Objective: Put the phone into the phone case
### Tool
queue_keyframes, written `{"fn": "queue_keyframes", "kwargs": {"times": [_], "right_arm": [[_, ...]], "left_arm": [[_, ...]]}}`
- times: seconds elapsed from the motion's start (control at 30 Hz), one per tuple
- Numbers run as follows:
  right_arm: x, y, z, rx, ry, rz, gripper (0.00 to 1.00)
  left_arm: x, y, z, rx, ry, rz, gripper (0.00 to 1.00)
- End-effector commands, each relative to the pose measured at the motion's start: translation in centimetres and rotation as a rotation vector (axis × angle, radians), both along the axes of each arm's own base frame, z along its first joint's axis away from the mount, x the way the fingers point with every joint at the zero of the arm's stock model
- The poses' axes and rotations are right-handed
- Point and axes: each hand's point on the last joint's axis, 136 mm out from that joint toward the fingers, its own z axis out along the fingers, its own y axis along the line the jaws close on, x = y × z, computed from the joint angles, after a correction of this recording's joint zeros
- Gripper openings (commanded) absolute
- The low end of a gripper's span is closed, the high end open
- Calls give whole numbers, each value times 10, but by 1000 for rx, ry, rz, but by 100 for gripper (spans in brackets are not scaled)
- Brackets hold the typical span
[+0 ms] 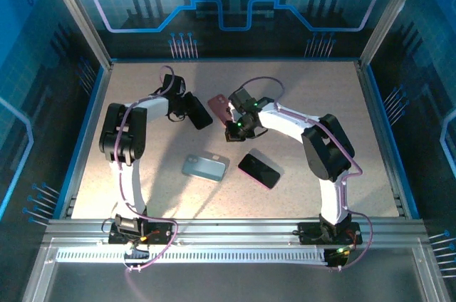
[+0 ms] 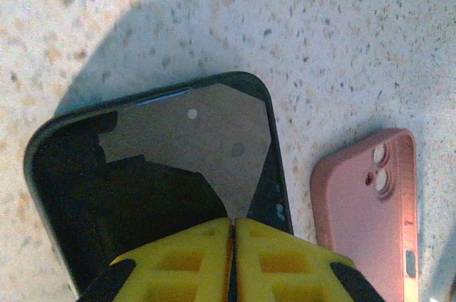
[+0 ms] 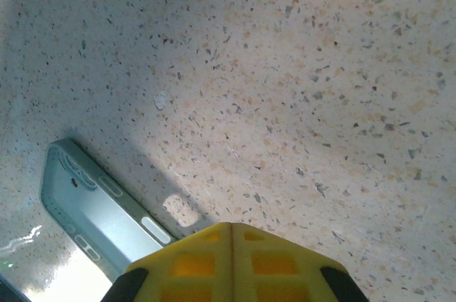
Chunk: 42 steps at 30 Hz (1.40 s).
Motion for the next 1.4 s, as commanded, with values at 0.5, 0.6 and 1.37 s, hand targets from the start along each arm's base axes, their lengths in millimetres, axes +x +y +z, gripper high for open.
{"fn": "queue_keyframes", "kwargs": {"times": [0.5,0.6,1.37], "right_arm": [[82,53,-10,43,-110,3,0],[92,56,-23,15,-108,4,0],[140,39,-53,-106,-170,-30,0]], "left_arm": [[-43,21,35,-65,-20,75,13],[-53,24,26,-73,2,92,13],[-43,27,-1,-63,49,124,12]]}}
